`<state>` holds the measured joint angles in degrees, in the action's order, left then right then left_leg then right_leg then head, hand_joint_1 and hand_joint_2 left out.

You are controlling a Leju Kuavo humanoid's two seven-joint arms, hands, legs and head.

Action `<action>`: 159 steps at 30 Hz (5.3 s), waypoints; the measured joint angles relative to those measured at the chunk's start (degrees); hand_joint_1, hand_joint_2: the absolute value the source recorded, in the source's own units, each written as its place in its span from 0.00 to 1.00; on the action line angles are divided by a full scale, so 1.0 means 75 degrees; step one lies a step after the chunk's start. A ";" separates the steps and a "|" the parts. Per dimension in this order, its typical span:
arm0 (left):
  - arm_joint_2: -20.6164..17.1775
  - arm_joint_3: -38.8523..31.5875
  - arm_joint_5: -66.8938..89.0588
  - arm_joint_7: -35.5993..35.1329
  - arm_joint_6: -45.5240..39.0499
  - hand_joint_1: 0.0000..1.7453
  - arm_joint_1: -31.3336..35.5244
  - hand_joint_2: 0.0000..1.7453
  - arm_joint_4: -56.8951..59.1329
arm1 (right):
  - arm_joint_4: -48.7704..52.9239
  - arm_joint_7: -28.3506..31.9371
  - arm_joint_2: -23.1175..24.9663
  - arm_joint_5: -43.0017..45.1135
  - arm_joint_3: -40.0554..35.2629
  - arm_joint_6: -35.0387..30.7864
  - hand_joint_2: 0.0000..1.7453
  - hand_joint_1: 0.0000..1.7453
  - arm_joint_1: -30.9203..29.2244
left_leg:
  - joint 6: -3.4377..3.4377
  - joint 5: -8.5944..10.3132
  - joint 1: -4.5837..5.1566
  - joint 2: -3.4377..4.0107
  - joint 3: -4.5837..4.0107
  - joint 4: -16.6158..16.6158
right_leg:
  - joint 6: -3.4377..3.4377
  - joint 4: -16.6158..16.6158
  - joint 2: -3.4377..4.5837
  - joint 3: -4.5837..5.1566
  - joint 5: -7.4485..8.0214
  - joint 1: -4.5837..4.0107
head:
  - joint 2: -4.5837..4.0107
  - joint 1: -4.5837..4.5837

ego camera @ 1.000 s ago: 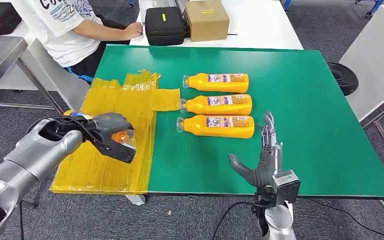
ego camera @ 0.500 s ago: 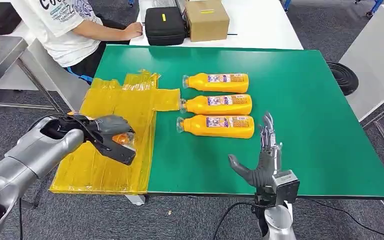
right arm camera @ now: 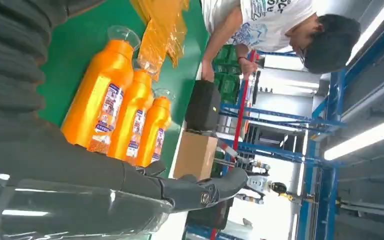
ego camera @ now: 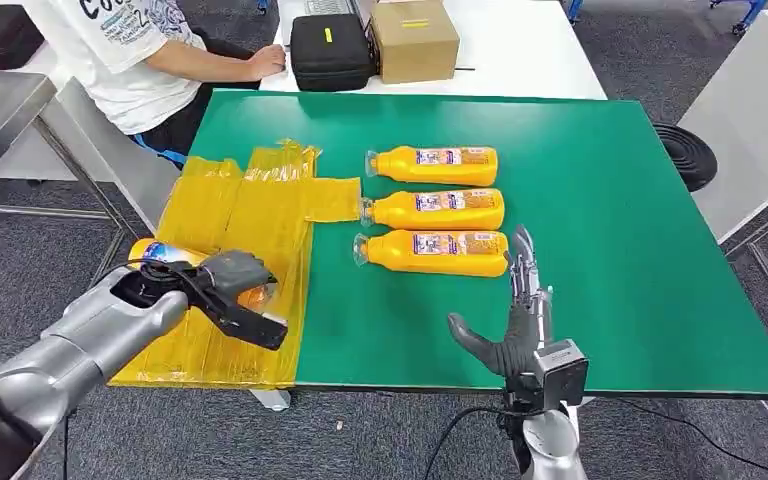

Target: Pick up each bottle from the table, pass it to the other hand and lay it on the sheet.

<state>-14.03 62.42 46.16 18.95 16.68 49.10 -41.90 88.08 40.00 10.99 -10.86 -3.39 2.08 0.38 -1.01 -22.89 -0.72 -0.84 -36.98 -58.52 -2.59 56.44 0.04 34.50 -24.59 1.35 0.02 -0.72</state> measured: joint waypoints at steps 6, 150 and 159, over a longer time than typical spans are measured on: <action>0.0175 0.0186 0.0096 -0.0047 -0.0055 1.00 -0.0044 1.00 0.0449 | -0.0096 0.0000 -0.0003 0.0000 0.0000 0.0009 1.00 0.00 -0.0016 | 0.0001 0.0000 -0.0001 0.0001 0.0006 0.0000 | 0.0000 0.0002 0.0000 0.0000 0.0000 -0.0002 | 0.0000 0.0000; -0.1446 0.0489 -0.1758 0.0431 0.1988 0.00 0.1003 1.00 -0.0674 | -0.0871 0.0000 -0.0361 0.0583 -0.0752 -0.0303 1.00 0.00 -0.0403 | 0.0016 0.0012 -0.0017 0.0000 0.0031 0.0002 | 0.0005 0.0013 0.0000 -0.0026 0.0000 -0.0015 | 0.0000 0.0000; -0.2026 0.0481 -0.1833 0.0350 0.2026 0.00 0.1035 1.00 -0.1644 | -0.0906 0.0000 -0.0361 0.0519 -0.0752 -0.0280 1.00 0.00 -0.0411 | 0.0016 0.0011 -0.0016 -0.0001 0.0030 0.0002 | 0.0006 0.0012 0.0000 -0.0025 0.0000 -0.0014 | 0.0000 0.0000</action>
<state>-29.22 66.03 32.41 21.57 31.87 56.86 -54.23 81.29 40.00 8.28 -6.97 -9.03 -0.02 -2.70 -0.89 -22.81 -0.84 -0.85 -36.75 -58.51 -2.55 56.54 0.04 34.30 -24.59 1.24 0.02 -0.72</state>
